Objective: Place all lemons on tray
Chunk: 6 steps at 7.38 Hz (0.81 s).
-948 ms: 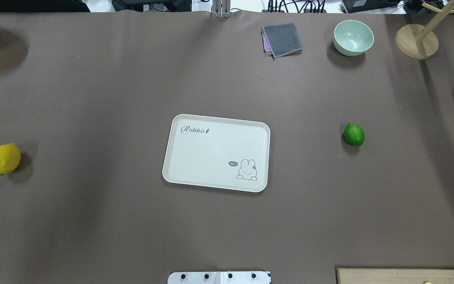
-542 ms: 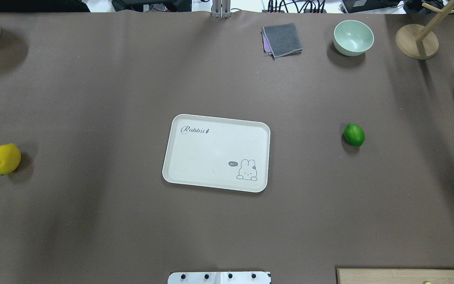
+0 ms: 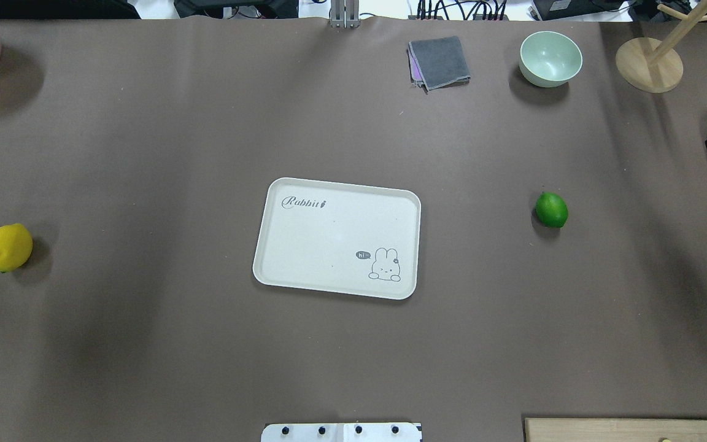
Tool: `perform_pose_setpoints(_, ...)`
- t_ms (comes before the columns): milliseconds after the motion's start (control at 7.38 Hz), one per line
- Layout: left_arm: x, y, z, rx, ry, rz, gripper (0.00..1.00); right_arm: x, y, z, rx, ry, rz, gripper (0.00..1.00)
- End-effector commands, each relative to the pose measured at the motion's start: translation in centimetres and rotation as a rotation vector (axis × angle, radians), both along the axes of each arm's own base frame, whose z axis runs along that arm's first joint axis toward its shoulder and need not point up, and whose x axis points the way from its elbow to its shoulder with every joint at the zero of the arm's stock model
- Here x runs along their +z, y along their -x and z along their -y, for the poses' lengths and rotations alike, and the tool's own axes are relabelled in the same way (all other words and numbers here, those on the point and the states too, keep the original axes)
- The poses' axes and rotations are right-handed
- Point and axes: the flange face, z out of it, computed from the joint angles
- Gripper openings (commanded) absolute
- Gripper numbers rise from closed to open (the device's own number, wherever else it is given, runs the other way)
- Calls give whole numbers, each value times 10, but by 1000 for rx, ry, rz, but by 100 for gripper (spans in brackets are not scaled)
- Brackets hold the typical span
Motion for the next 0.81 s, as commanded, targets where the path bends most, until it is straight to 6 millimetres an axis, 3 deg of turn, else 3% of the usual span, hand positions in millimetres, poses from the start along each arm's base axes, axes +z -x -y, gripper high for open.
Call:
perform_pose_setpoints(0,-9,-46,-2,-38,30,-40,97,-33,60,8,-37,12,8,96)
perform_pose_setpoints(135,-17,-69,7,-61,47,-62,97,-41,84,16,-69,1,7,96)
perform_pose_setpoints(271,-10,-88,9,-46,43,-65,97,-48,103,26,-92,-3,9,96)
perform_pose_setpoints(677,16,-114,1,0,20,-76,97,-55,175,30,-193,-28,23,95)
